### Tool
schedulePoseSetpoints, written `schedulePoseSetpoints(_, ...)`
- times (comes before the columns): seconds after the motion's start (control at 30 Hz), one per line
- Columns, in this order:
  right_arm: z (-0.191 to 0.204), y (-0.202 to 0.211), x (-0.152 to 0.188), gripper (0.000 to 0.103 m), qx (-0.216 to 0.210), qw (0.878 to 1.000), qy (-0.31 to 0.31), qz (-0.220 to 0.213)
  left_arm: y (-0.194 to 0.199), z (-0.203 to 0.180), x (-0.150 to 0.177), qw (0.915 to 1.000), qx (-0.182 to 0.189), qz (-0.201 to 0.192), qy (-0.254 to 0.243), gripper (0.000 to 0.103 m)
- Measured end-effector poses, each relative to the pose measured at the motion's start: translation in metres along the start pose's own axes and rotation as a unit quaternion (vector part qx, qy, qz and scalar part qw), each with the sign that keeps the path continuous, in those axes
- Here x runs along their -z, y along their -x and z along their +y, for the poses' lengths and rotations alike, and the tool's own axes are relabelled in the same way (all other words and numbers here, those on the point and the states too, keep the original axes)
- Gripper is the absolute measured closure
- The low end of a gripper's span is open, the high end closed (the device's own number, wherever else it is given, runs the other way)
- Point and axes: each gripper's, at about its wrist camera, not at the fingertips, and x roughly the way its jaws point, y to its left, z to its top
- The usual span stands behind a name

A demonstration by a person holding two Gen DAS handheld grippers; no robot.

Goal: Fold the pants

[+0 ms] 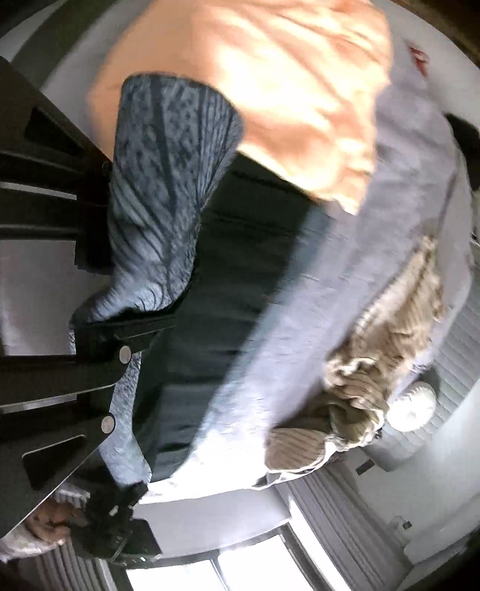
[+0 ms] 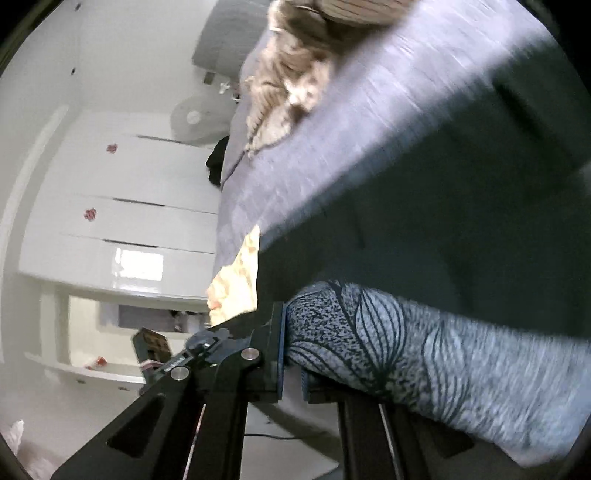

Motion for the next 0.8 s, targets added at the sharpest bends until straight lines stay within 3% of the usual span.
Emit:
schedulePoseSetpoints(0.13,0.004,-0.035,-0.06,0.096,0.022,1.0,0.018,0.005,-0.04,0.0,-0.053,0.9995,-0.02,-0.013,-0.022,0.079)
schedulePoseSetpoints(0.2,-0.007,-0.056,-0.088,0.096,0.039,0.999,0.016,0.008,-0.069,0.007,-0.073,0.9981,-0.052,-0.016,-0.029,0.064)
schedulePoseSetpoints(0.27,-0.032,-0.088,-0.112,0.092,0.064,0.998,0.003,0.017,-0.094,0.017,-0.084,0.9952,-0.088,-0.029,-0.032,0.029)
schedulePoseSetpoints(0.33,-0.066,-0.112,-0.123,0.087,0.105,0.994,-0.022,0.032,-0.119,0.032,-0.093,0.9913,-0.127,-0.022,-0.027,0.026)
schedulePoseSetpoints(0.4,-0.088,-0.131,-0.125,0.086,0.131,0.989,-0.051,0.037,-0.137,0.046,-0.097,0.9893,-0.144,0.007,-0.023,0.026)
schedulePoseSetpoints(0.47,-0.084,-0.133,-0.123,0.082,0.137,0.989,-0.054,0.025,-0.128,0.047,-0.098,0.9892,-0.143,0.003,-0.032,0.026)
schedulePoseSetpoints(0.53,-0.066,-0.126,-0.117,0.05,0.136,0.99,-0.039,0.021,-0.113,0.044,-0.096,0.9898,-0.136,0.001,-0.043,0.026)
schedulePoseSetpoints(0.7,-0.004,-0.125,-0.088,0.05,0.087,0.994,0.037,0.049,-0.118,0.015,-0.084,0.9871,-0.121,0.023,-0.103,0.026)
schedulePoseSetpoints(0.8,0.0,-0.166,-0.084,0.05,0.129,0.986,0.061,0.086,-0.148,0.002,-0.076,0.9775,-0.158,0.034,-0.135,0.022)
